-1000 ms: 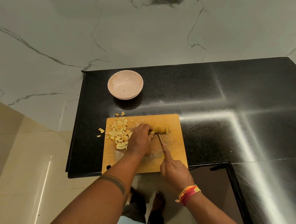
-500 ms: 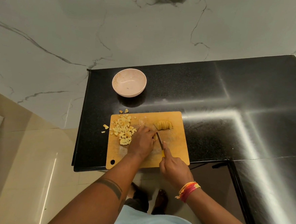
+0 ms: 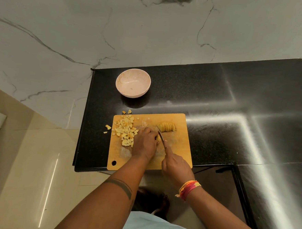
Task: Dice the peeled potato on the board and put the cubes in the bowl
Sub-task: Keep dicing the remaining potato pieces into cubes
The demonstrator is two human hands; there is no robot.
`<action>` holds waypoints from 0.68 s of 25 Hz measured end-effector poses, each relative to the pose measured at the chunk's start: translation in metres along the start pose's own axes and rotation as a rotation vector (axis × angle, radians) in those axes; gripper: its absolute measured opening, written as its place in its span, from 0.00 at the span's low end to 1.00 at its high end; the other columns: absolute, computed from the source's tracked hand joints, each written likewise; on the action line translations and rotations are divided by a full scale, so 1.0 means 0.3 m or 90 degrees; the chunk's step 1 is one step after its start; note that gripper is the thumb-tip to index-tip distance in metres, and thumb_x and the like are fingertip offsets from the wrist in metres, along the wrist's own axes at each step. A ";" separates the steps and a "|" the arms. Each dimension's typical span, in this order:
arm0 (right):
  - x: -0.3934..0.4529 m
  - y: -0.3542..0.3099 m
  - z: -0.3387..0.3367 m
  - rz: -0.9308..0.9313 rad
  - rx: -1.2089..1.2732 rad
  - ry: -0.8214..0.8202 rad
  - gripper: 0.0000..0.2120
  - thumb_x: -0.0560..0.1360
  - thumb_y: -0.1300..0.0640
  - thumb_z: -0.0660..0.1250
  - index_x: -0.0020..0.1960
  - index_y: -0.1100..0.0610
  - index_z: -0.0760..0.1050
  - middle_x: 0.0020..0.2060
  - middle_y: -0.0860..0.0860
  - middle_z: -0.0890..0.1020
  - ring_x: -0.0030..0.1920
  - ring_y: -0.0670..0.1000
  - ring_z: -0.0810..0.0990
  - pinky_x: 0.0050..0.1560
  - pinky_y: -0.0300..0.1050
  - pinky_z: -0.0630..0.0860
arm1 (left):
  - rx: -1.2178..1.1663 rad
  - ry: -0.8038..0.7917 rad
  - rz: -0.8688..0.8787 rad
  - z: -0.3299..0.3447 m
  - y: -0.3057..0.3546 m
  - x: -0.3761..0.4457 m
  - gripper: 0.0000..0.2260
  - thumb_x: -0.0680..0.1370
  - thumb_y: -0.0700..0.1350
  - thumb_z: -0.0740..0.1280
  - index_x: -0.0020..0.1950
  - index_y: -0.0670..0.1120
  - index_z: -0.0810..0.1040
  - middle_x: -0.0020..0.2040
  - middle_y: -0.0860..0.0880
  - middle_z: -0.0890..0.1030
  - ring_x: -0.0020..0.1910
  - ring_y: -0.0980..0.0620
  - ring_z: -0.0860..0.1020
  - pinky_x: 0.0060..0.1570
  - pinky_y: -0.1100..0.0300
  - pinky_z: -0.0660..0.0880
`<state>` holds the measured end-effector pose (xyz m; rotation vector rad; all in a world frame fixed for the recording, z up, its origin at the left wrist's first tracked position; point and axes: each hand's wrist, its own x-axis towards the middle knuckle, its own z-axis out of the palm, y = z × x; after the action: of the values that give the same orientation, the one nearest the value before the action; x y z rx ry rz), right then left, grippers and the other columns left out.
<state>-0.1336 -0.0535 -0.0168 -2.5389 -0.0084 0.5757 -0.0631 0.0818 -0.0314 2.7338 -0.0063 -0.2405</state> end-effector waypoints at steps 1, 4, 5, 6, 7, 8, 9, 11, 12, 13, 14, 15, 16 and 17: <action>0.006 -0.003 0.000 -0.001 -0.005 -0.006 0.34 0.81 0.58 0.55 0.83 0.48 0.43 0.37 0.52 0.76 0.33 0.54 0.73 0.35 0.50 0.67 | 0.001 0.000 -0.011 -0.002 0.003 0.005 0.14 0.80 0.48 0.69 0.66 0.51 0.80 0.61 0.51 0.77 0.62 0.46 0.71 0.62 0.50 0.71; 0.025 -0.012 0.004 0.006 -0.016 -0.011 0.33 0.82 0.57 0.53 0.83 0.47 0.44 0.39 0.52 0.75 0.35 0.55 0.73 0.37 0.50 0.67 | -0.008 -0.001 -0.044 -0.011 0.013 0.020 0.13 0.79 0.47 0.72 0.63 0.51 0.82 0.59 0.50 0.78 0.61 0.46 0.71 0.60 0.50 0.72; 0.034 -0.016 0.003 0.006 -0.021 -0.011 0.33 0.82 0.56 0.53 0.83 0.47 0.43 0.40 0.53 0.75 0.36 0.55 0.73 0.37 0.50 0.68 | -0.009 -0.001 -0.048 -0.011 0.014 0.021 0.13 0.78 0.47 0.72 0.62 0.52 0.82 0.58 0.50 0.78 0.60 0.46 0.71 0.60 0.50 0.72; 0.045 -0.019 0.005 0.005 -0.025 -0.013 0.33 0.82 0.56 0.53 0.83 0.47 0.43 0.40 0.53 0.76 0.37 0.55 0.74 0.38 0.51 0.70 | -0.008 0.002 -0.048 -0.011 0.014 0.020 0.12 0.78 0.47 0.72 0.62 0.52 0.83 0.58 0.50 0.78 0.60 0.46 0.71 0.59 0.50 0.72; 0.055 -0.022 0.009 0.000 -0.030 -0.015 0.33 0.82 0.55 0.53 0.83 0.47 0.42 0.41 0.53 0.76 0.38 0.55 0.76 0.39 0.51 0.73 | -0.008 0.007 -0.047 -0.009 0.010 0.020 0.11 0.78 0.46 0.72 0.61 0.52 0.83 0.57 0.50 0.78 0.60 0.46 0.71 0.59 0.50 0.73; 0.061 -0.024 0.017 -0.007 -0.033 -0.014 0.33 0.83 0.55 0.53 0.83 0.47 0.41 0.41 0.53 0.76 0.39 0.55 0.77 0.39 0.52 0.75 | -0.010 0.011 -0.043 -0.006 0.004 0.022 0.11 0.78 0.45 0.71 0.60 0.52 0.83 0.56 0.50 0.79 0.59 0.45 0.72 0.58 0.50 0.73; 0.060 -0.025 0.024 -0.010 -0.035 -0.010 0.33 0.83 0.55 0.53 0.83 0.48 0.41 0.41 0.53 0.76 0.39 0.56 0.79 0.39 0.52 0.76 | -0.015 0.014 -0.039 -0.002 -0.001 0.024 0.10 0.79 0.44 0.71 0.59 0.52 0.83 0.55 0.50 0.79 0.58 0.45 0.72 0.57 0.50 0.73; 0.056 -0.017 0.033 -0.017 -0.045 -0.014 0.34 0.83 0.55 0.53 0.83 0.48 0.39 0.40 0.53 0.76 0.39 0.57 0.80 0.39 0.52 0.76 | -0.020 0.016 -0.036 0.002 -0.005 0.026 0.10 0.78 0.45 0.71 0.59 0.53 0.84 0.55 0.50 0.79 0.58 0.46 0.72 0.57 0.49 0.73; 0.050 -0.007 0.032 -0.021 -0.051 -0.027 0.34 0.83 0.55 0.53 0.83 0.48 0.38 0.39 0.54 0.76 0.38 0.57 0.80 0.39 0.53 0.77 | -0.020 0.011 -0.036 0.002 -0.005 0.028 0.10 0.78 0.46 0.71 0.60 0.53 0.83 0.55 0.50 0.79 0.58 0.46 0.71 0.57 0.49 0.73; 0.034 0.003 0.030 -0.022 -0.058 -0.043 0.35 0.82 0.55 0.53 0.83 0.48 0.37 0.39 0.54 0.77 0.37 0.57 0.79 0.39 0.53 0.77 | -0.020 0.007 -0.038 0.004 -0.007 0.028 0.11 0.78 0.47 0.72 0.60 0.53 0.83 0.55 0.50 0.79 0.58 0.46 0.71 0.57 0.49 0.73; 0.008 0.013 0.028 -0.019 -0.065 -0.052 0.36 0.82 0.56 0.54 0.82 0.48 0.36 0.39 0.54 0.77 0.36 0.57 0.78 0.38 0.52 0.77 | -0.022 0.006 -0.040 0.003 -0.008 0.028 0.11 0.78 0.47 0.72 0.60 0.53 0.83 0.55 0.51 0.79 0.58 0.46 0.71 0.57 0.49 0.73; -0.025 0.021 0.027 -0.015 -0.073 -0.058 0.37 0.82 0.56 0.54 0.82 0.48 0.35 0.39 0.54 0.77 0.34 0.56 0.77 0.37 0.51 0.75 | -0.026 0.007 -0.042 0.001 -0.008 0.026 0.11 0.78 0.47 0.72 0.60 0.52 0.83 0.55 0.51 0.79 0.58 0.46 0.71 0.57 0.50 0.73; -0.058 0.029 0.025 -0.014 -0.080 -0.063 0.37 0.82 0.56 0.54 0.82 0.49 0.34 0.39 0.54 0.77 0.34 0.55 0.76 0.35 0.50 0.73 | -0.028 0.009 -0.044 0.000 -0.005 0.021 0.11 0.78 0.47 0.72 0.60 0.52 0.84 0.55 0.51 0.79 0.58 0.46 0.71 0.56 0.50 0.73; -0.085 0.035 0.023 -0.015 -0.085 -0.065 0.37 0.82 0.56 0.53 0.82 0.49 0.34 0.38 0.53 0.78 0.33 0.54 0.76 0.35 0.49 0.73 | -0.030 0.012 -0.044 0.003 -0.004 0.019 0.10 0.78 0.47 0.72 0.59 0.52 0.84 0.55 0.51 0.79 0.58 0.46 0.71 0.56 0.50 0.74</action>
<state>-0.1608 -0.0623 -0.0173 -2.6315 -0.1178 0.7171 -0.0576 0.0824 -0.0336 2.6924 0.0976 -0.2315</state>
